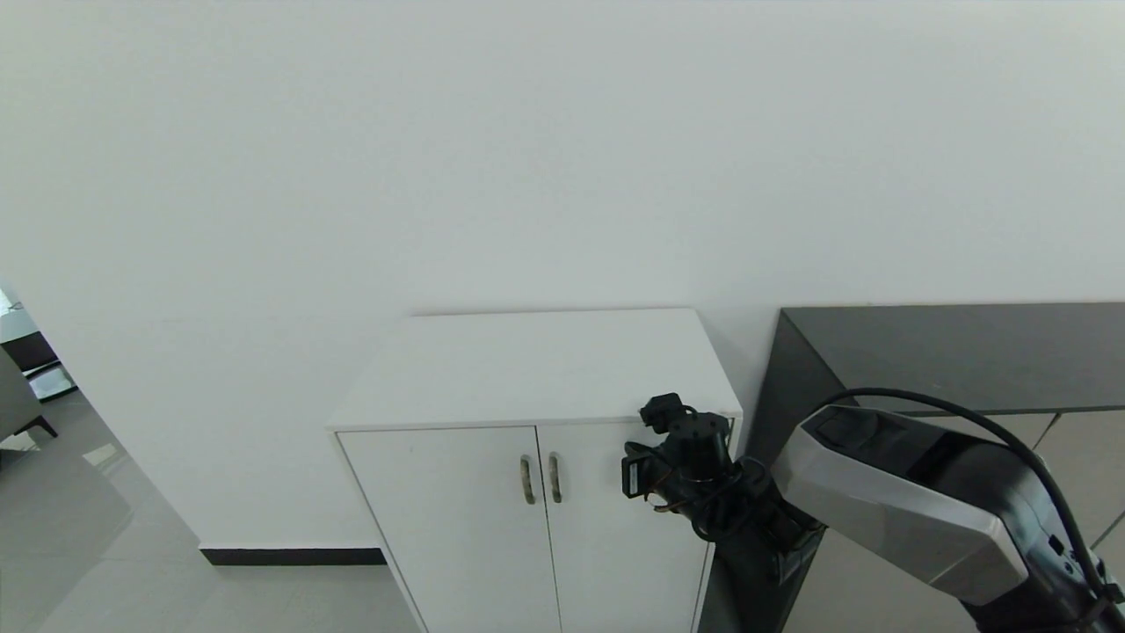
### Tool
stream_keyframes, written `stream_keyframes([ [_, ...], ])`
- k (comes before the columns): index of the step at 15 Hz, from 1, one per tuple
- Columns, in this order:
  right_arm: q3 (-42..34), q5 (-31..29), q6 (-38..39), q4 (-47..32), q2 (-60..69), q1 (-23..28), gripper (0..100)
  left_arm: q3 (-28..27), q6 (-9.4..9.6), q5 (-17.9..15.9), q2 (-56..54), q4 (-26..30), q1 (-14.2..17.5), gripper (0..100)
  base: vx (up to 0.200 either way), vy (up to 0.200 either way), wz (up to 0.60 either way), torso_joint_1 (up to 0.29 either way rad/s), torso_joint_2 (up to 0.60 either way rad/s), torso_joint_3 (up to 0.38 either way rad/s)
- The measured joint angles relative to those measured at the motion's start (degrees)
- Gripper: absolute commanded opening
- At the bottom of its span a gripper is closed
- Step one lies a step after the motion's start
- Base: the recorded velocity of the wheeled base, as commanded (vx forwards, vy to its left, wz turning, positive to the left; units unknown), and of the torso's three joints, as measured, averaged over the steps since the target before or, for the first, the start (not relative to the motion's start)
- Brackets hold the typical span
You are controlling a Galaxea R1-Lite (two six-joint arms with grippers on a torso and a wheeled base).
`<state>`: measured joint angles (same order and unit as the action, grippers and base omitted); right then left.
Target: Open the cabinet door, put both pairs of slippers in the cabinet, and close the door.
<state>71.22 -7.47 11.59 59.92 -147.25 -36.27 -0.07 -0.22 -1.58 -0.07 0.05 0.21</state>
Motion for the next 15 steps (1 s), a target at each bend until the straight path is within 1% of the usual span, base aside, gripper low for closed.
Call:
stream_keyframes([
  [2,-1.1,-0.4,-0.1,0.4,0.5,-0.2,0,0.0,0.0,0.0,0.0,0.0,0.0,0,0.0,0.0,0.0,0.0,0.0,0.0],
  [3,-3.1,-0.7,-0.1,0.9,1.8,-0.6,0,0.0,0.0,0.0,0.0,0.0,-0.1,0,0.0,0.0,0.0,0.0,0.0,0.0],
  [5,-9.7,-1.9,-0.3,3.2,6.2,-1.5,0,0.0,0.0,0.0,0.0,0.0,-0.1,0,0.0,0.0,0.0,0.0,0.0,0.0],
  [7,-18.3,-2.8,-1.1,5.9,12.3,-2.1,0,0.0,0.04,0.0,0.0,0.0,-0.1,0,0.0,0.0,0.0,0.0,0.0,0.0],
  [9,-26.8,-3.1,-2.6,7.4,19.4,-1.5,0,0.0,0.01,0.0,0.0,0.0,0.0,0,0.0,0.0,0.0,0.0,0.0,0.0],
  [10,-31.4,-3.2,-3.5,7.7,23.7,0.1,0,0.0,0.04,0.0,0.0,0.0,0.0,0,0.0,0.0,0.0,0.0,0.0,0.0],
  [12,-40.7,-3.0,-5.5,7.9,32.1,4.8,0,0.0,0.0,0.0,0.0,0.0,-0.1,0,0.0,0.0,0.0,0.0,0.0,0.0],
  [15,-57.9,-0.6,-8.7,7.7,46.8,12.8,0,0.0,0.0,0.0,0.0,0.0,-0.1,0,0.0,0.0,0.0,0.0,0.0,0.0],
])
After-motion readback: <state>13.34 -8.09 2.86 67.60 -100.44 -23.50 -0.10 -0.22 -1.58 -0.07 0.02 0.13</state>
